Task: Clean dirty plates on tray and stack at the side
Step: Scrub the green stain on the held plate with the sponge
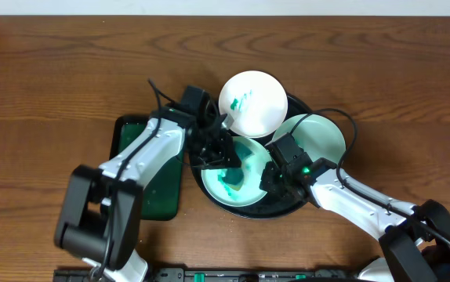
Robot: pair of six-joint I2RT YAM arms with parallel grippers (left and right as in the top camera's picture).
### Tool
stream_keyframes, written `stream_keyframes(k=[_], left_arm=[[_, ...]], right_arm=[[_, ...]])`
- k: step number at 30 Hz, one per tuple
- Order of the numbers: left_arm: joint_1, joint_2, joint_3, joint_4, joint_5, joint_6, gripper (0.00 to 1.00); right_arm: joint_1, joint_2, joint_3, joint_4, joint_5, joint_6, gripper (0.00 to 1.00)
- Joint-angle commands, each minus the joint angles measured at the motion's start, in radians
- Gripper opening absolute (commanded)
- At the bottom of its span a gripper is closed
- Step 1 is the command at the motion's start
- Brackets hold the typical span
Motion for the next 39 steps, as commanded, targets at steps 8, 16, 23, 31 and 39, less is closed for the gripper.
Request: stream_keyframes(k=[8,16,23,31,39], left_arm=[[-0.005,0.088,-0.004,0.061,0.14,-0.04,0.07],[-0.055,0.193,-0.004,0.167,0.129,-0.051,0.07],[-0.128,0.273,-0.004,0.277,0.018,-0.096,0.07],[-0.115,0.273,-0.003,0.209,-0.29,-0.11,0.07],[-0.115,0.271,-0.002,0.115,-0.624,-0.091,0.07]], right_arm=[[0.01,0.024,-0.034,-0.037,0.009,-0.031,0.01],[0.01,0.024,-0.034,-0.041,0.005,-0.031,0.01],[0.01,0.024,-0.034,-0.045,0.001,-0.031,0.01],[0.009,0.024,-0.034,-0.057,-0.021,-0.03,0.01],[0.009,0.024,-0.034,-0.072,-0.021,-0.026,0.01]])
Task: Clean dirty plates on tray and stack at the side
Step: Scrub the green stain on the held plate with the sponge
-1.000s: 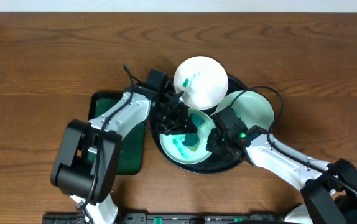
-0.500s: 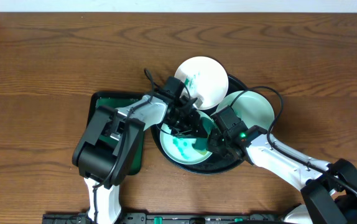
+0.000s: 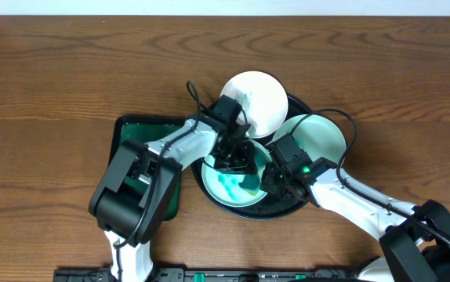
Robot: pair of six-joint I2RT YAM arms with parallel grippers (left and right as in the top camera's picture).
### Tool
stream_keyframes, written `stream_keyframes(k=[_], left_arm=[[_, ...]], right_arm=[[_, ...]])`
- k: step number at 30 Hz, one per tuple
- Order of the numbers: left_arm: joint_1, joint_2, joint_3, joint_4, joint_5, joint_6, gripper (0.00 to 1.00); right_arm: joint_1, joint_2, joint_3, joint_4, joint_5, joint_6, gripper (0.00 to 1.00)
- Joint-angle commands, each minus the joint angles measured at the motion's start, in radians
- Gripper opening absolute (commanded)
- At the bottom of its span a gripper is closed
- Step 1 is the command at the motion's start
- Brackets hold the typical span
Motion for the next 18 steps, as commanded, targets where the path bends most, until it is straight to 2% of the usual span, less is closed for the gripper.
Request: stream_keyframes(k=[1,9,14,18], left_arm=[[0.029,0.079,-0.045,-0.045,-0.498,-0.005,0.07],[0.029,0.079,-0.045,-0.149,-0.797,-0.006,0.07],[0.029,0.079,-0.045,-0.19,-0.885,-0.007,0.07],[0.029,0.079,-0.045,-0.248,-0.962,-0.08,0.07]], right_arm=[[0.008,0.024,-0.039,-0.048,-0.008,-0.026,0.01],[0.002,0.024,-0.039,-0.06,-0.008,-0.022,0.01],[0.002,0.024,-0.039,-0.059,-0.008,-0.022,0.01],[0.002,0.024,-0.039,-0.059,-0.008,-0.018,0.01]])
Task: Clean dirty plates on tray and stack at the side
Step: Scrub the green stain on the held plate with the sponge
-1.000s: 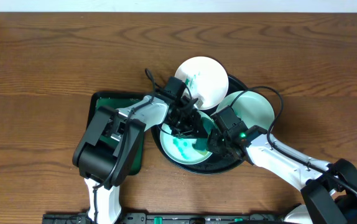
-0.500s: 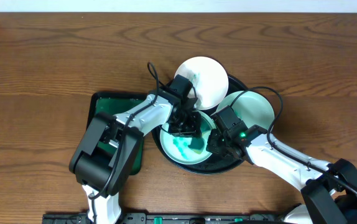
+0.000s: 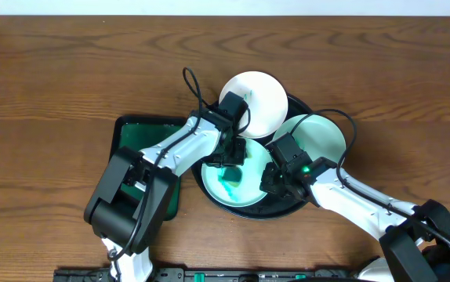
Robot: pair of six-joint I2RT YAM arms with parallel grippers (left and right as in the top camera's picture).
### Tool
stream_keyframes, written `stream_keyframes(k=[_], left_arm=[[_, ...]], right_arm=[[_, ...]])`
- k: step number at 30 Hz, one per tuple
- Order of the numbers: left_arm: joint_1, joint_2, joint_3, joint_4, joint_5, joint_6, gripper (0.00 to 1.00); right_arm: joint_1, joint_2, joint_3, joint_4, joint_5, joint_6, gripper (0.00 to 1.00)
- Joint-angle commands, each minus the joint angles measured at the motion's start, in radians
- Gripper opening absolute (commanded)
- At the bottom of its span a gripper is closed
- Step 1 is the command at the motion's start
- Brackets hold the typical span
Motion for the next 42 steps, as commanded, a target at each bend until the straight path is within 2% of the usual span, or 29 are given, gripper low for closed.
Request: stream_keyframes(k=[1,5,10,21,25,33,42], left_arm=[[0.058,0.122,-0.1,-0.099,-0.528,-0.074,0.07],[0.058,0.122,-0.1,-0.163,-0.565,-0.145,0.07],[0.058,0.122,-0.1,-0.212,-0.546,-0.145,0.07],[0.017,0.122,-0.1,-0.223,-0.027,0.237,0.07],[-0.028,0.122,-0.1,-0.204,0.124,0.333,0.07],[-0.096,0.122,-0.1,-0.109,0.333,0.379,0.07],[-0.103,0.122,-0.1,-0.017,0.549,0.428,0.07]], right_arm=[[0.002,0.024,-0.042,-0.05,-0.001,-0.018,0.01],[0.002,0.024,-0.042,-0.05,-0.001,-0.019,0.01],[0.002,0.024,-0.042,-0.05,-0.002,-0.019,0.01],[-0.008,0.024,-0.042,-0.05,-0.002,-0.019,0.01],[-0.018,0.024,-0.042,-0.05,-0.002,-0.02,0.01],[-0.025,0.024,-0.042,-0.051,-0.006,-0.029,0.01],[-0.025,0.024,-0.042,-0.057,-0.01,-0.031,0.01]])
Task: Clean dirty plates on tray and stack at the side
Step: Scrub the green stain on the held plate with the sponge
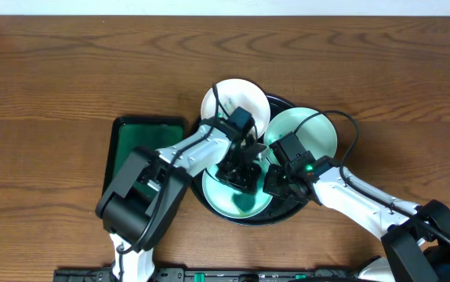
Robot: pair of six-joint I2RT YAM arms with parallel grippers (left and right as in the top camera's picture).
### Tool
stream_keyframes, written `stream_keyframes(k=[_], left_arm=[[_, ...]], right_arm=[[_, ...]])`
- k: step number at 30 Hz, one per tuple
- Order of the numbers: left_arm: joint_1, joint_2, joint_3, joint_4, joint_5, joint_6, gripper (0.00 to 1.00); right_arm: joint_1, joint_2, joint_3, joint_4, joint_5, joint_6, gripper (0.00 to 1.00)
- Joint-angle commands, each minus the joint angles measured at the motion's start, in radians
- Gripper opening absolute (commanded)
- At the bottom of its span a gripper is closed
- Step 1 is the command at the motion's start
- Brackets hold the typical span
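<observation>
A black round tray [286,213] holds three plates. The white plate [229,100] sits at the back and the pale green plate [307,129] at the back right. A teal plate [223,197] lies in front with a small green smear near its middle. My left gripper [241,168] points down onto the teal plate's far part; its fingers are dark and hide whatever is between them. My right gripper [272,184] sits on the teal plate's right rim and grips it.
A dark green rectangular tray [135,149] lies to the left of the round tray, partly under my left arm. Brown wooden table [68,70] surrounds everything. The two arms nearly touch over the round tray.
The green smear on the teal plate has shrunk to a small patch. My left gripper has moved slightly right and nearer. All three plates have shifted, the white one to the left.
First my left gripper was at the teal plate's left side, with a large green smear across the plate. Then it was over the plate's far middle, then its far edge. My right gripper stayed on the plate's right rim throughout. Now little smear shows.
</observation>
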Motion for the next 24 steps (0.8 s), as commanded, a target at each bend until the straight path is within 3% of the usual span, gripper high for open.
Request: stream_keyframes(k=[1,4,16,24], left_arm=[[-0.027,0.081,-0.056,0.014,0.109,0.042,0.07],[-0.027,0.081,-0.056,0.031,0.112,0.04,0.07],[0.082,0.081,-0.056,0.044,-0.48,-0.264,0.07],[0.144,0.081,-0.046,0.045,-0.718,-0.305,0.07]], right_arm=[[0.002,0.028,-0.04,-0.021,0.031,-0.005,0.01],[0.002,0.028,-0.04,-0.021,0.031,-0.005,0.01],[0.002,0.028,-0.04,-0.023,0.031,-0.005,0.01],[0.002,0.028,-0.04,-0.031,0.031,-0.005,0.01]])
